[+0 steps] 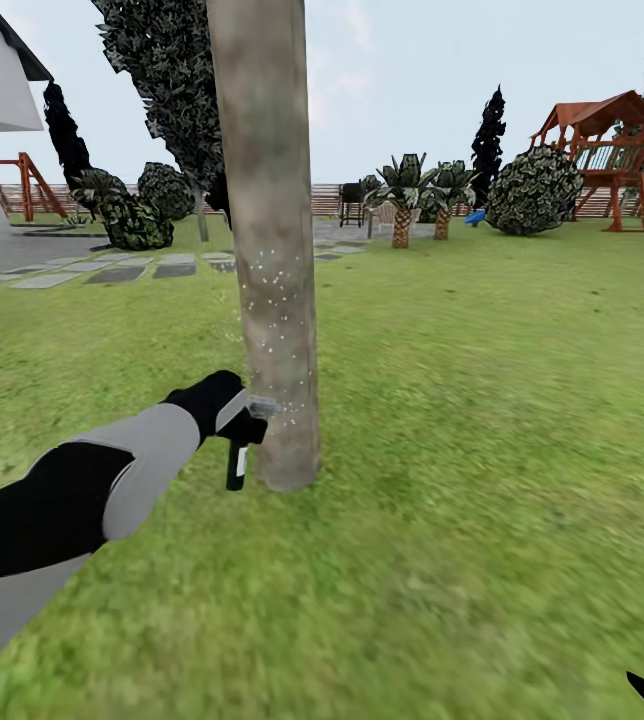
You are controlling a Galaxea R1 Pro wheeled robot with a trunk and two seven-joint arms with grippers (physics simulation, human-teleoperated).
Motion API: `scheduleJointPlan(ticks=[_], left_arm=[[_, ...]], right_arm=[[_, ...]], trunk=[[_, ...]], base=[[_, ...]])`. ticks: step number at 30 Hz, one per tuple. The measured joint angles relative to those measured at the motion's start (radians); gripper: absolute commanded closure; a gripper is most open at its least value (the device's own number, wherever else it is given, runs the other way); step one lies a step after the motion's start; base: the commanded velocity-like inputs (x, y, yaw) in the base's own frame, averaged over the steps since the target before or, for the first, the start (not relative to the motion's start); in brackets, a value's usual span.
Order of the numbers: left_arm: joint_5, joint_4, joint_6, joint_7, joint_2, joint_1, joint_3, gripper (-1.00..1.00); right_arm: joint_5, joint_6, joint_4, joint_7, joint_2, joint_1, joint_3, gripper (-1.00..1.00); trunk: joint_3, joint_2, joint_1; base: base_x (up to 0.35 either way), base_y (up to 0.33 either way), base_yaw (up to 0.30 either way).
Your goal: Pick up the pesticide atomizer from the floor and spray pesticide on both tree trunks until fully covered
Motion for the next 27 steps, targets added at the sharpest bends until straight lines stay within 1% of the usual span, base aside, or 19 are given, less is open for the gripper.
scheduleJointPlan(ticks=[2,5,7,11,13,15,16,17,21,24,27], left_arm=[[0.0,0.0,-0.01,0.0,0.0,0.025,0.0,1.0],[-0.001,0.0,-0.052,0.002,0.001,0.067,0.001,1.0],[0.0,0.0,-0.061,0.002,0.001,0.09,0.0,1.0],[0.003,0.001,-0.072,0.0,0.0,0.108,0.0,1.0],[0.003,0.0,-0.107,0.0,-0.001,0.13,0.0,1.0],[0.004,0.0,-0.182,-0.001,-0.002,0.169,0.001,1.0],[0.004,0.0,-0.205,-0.001,-0.003,0.182,0.001,1.0],[0.004,0.0,-0.226,-0.001,-0.003,0.201,0.0,1.0],[0.005,0.0,-0.253,-0.002,-0.002,0.239,0.002,1.0],[0.006,-0.001,-0.288,-0.001,-0.002,0.25,0.002,1.0],[0.013,-0.004,-0.303,0.0,-0.002,0.253,0.002,1.0]], right_arm=[[0.0,0.0,0.0,0.0,0.0,0.001,0.0,-1.0],[0.0,-0.001,0.0,0.0,0.001,0.0,0.0,-1.0],[0.0,-0.001,-0.001,0.0,0.001,0.001,0.0,-1.0],[0.0,-0.001,-0.001,0.0,0.002,0.0,0.0,-1.0],[0.0,-0.001,-0.002,-0.001,0.002,0.001,0.0,-1.0],[0.0,0.0,-0.002,0.0,0.005,0.0,0.001,-1.0],[0.0,0.0,-0.002,0.0,0.005,0.0,0.001,-1.0],[0.0,0.0,-0.002,0.001,0.006,0.0,0.001,-1.0],[0.0,0.0,-0.002,0.001,0.006,0.0,0.002,-1.0],[0.0,0.0,-0.002,0.001,0.006,0.0,0.001,-1.0],[0.0,0.0,-0.002,0.0,0.006,0.0,0.001,-1.0]], trunk=[[0.0,0.0,0.0],[0.0,0.0,0.0],[0.0,0.0,0.0],[0.0,0.0,0.0],[0.0,0.0,0.0],[0.0,0.0,0.0],[0.0,0.0,0.0],[0.0,0.0,0.0],[0.0,0.0,0.0],[0.0,0.0,0.0],[0.0,0.0,0.0]], base=[[0.0,0.0,0.0],[0.0,0.0,0.0],[0.0,0.0,0.002],[0.0,0.0,0.182],[0.0,0.0,0.244],[0.0,0.0,0.252],[0.0,-0.076,0.255],[0.0,-0.16,0.255],[0.0,-0.282,0.255],[0.0,-0.318,0.188],[0.0,-0.323,0.038]])
